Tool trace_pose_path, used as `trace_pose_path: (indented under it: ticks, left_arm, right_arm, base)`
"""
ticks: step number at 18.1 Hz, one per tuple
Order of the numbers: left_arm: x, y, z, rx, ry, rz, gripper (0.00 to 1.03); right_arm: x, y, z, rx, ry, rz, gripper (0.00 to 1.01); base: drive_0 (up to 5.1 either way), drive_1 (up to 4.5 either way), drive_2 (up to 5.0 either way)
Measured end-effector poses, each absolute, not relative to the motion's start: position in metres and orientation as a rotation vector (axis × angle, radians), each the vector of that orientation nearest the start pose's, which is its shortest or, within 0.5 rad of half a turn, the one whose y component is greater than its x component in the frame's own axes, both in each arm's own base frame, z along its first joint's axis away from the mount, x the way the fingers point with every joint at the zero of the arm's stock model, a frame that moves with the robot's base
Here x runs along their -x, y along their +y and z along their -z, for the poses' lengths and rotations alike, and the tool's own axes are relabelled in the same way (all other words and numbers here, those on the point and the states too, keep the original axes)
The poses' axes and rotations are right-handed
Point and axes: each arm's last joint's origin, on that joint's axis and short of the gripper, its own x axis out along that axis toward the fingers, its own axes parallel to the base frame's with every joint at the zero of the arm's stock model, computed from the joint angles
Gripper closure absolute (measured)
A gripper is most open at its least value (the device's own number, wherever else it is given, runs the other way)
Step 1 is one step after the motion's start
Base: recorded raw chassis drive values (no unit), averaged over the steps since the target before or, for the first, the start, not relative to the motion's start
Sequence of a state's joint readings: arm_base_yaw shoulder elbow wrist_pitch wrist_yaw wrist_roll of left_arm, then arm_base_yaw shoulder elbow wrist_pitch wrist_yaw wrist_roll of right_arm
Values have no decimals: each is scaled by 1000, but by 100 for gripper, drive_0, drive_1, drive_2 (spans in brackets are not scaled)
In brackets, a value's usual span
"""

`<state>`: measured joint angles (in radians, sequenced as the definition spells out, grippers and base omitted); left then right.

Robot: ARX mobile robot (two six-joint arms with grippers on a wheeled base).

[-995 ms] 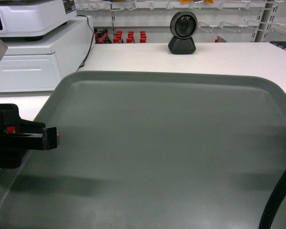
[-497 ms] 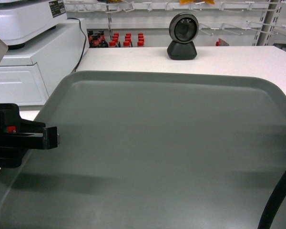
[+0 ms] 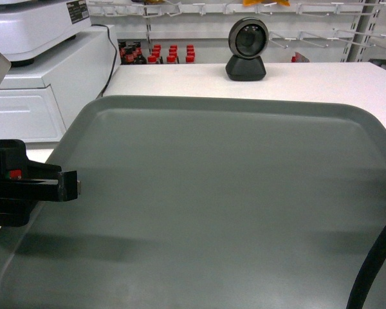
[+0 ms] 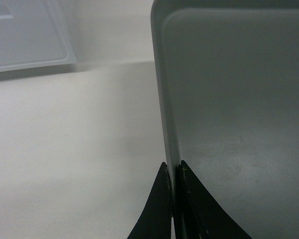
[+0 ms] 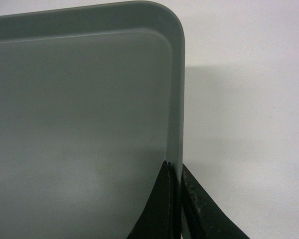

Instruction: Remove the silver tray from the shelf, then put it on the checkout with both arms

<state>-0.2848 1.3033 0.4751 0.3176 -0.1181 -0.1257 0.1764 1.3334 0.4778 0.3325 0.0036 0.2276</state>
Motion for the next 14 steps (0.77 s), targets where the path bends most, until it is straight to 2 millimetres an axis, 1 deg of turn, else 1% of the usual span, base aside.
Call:
trace_pose_path:
  ticks: [1,2,4,6,7,11,12,14]
  left_arm:
    - [-237,-72,-172,1,453,60,100]
    - [-238,-76,-174,-22,414,-26,100]
    - [-243,-82,-186,-46,367,-113,100]
    - [-255,-88,-195,-56,341,-120,100]
    - [-261,-90,-195,-60,347,-120,100]
    - [-291,-99,-184,-62,422,-102,100]
    - [-302,-101,-180,-68,437,-107,100]
    - [-321,-101,-174,-69,464,-119,100]
  right_arm:
    - [-245,44,-166,-189,498,-133,99]
    - [-246,42,-164,-208,409,-173,99]
    - [-255,38,-164,-233,323,-229,99]
    - [-269,34,-168,-240,304,-237,99]
    - [-276,32,-170,-236,300,-242,99]
    - [-314,27,-160,-198,412,-237,99]
    - [-326,27,-160,-188,422,-242,99]
    - [-348,29,-166,-163,430,-249,99]
  base:
    - [0,0,0]
    - [0,0,0]
    - [0,0,0]
    - [0,0,0]
    - [0,0,0]
    - [0,0,0]
    - [0,0,0]
    - [0,0,0]
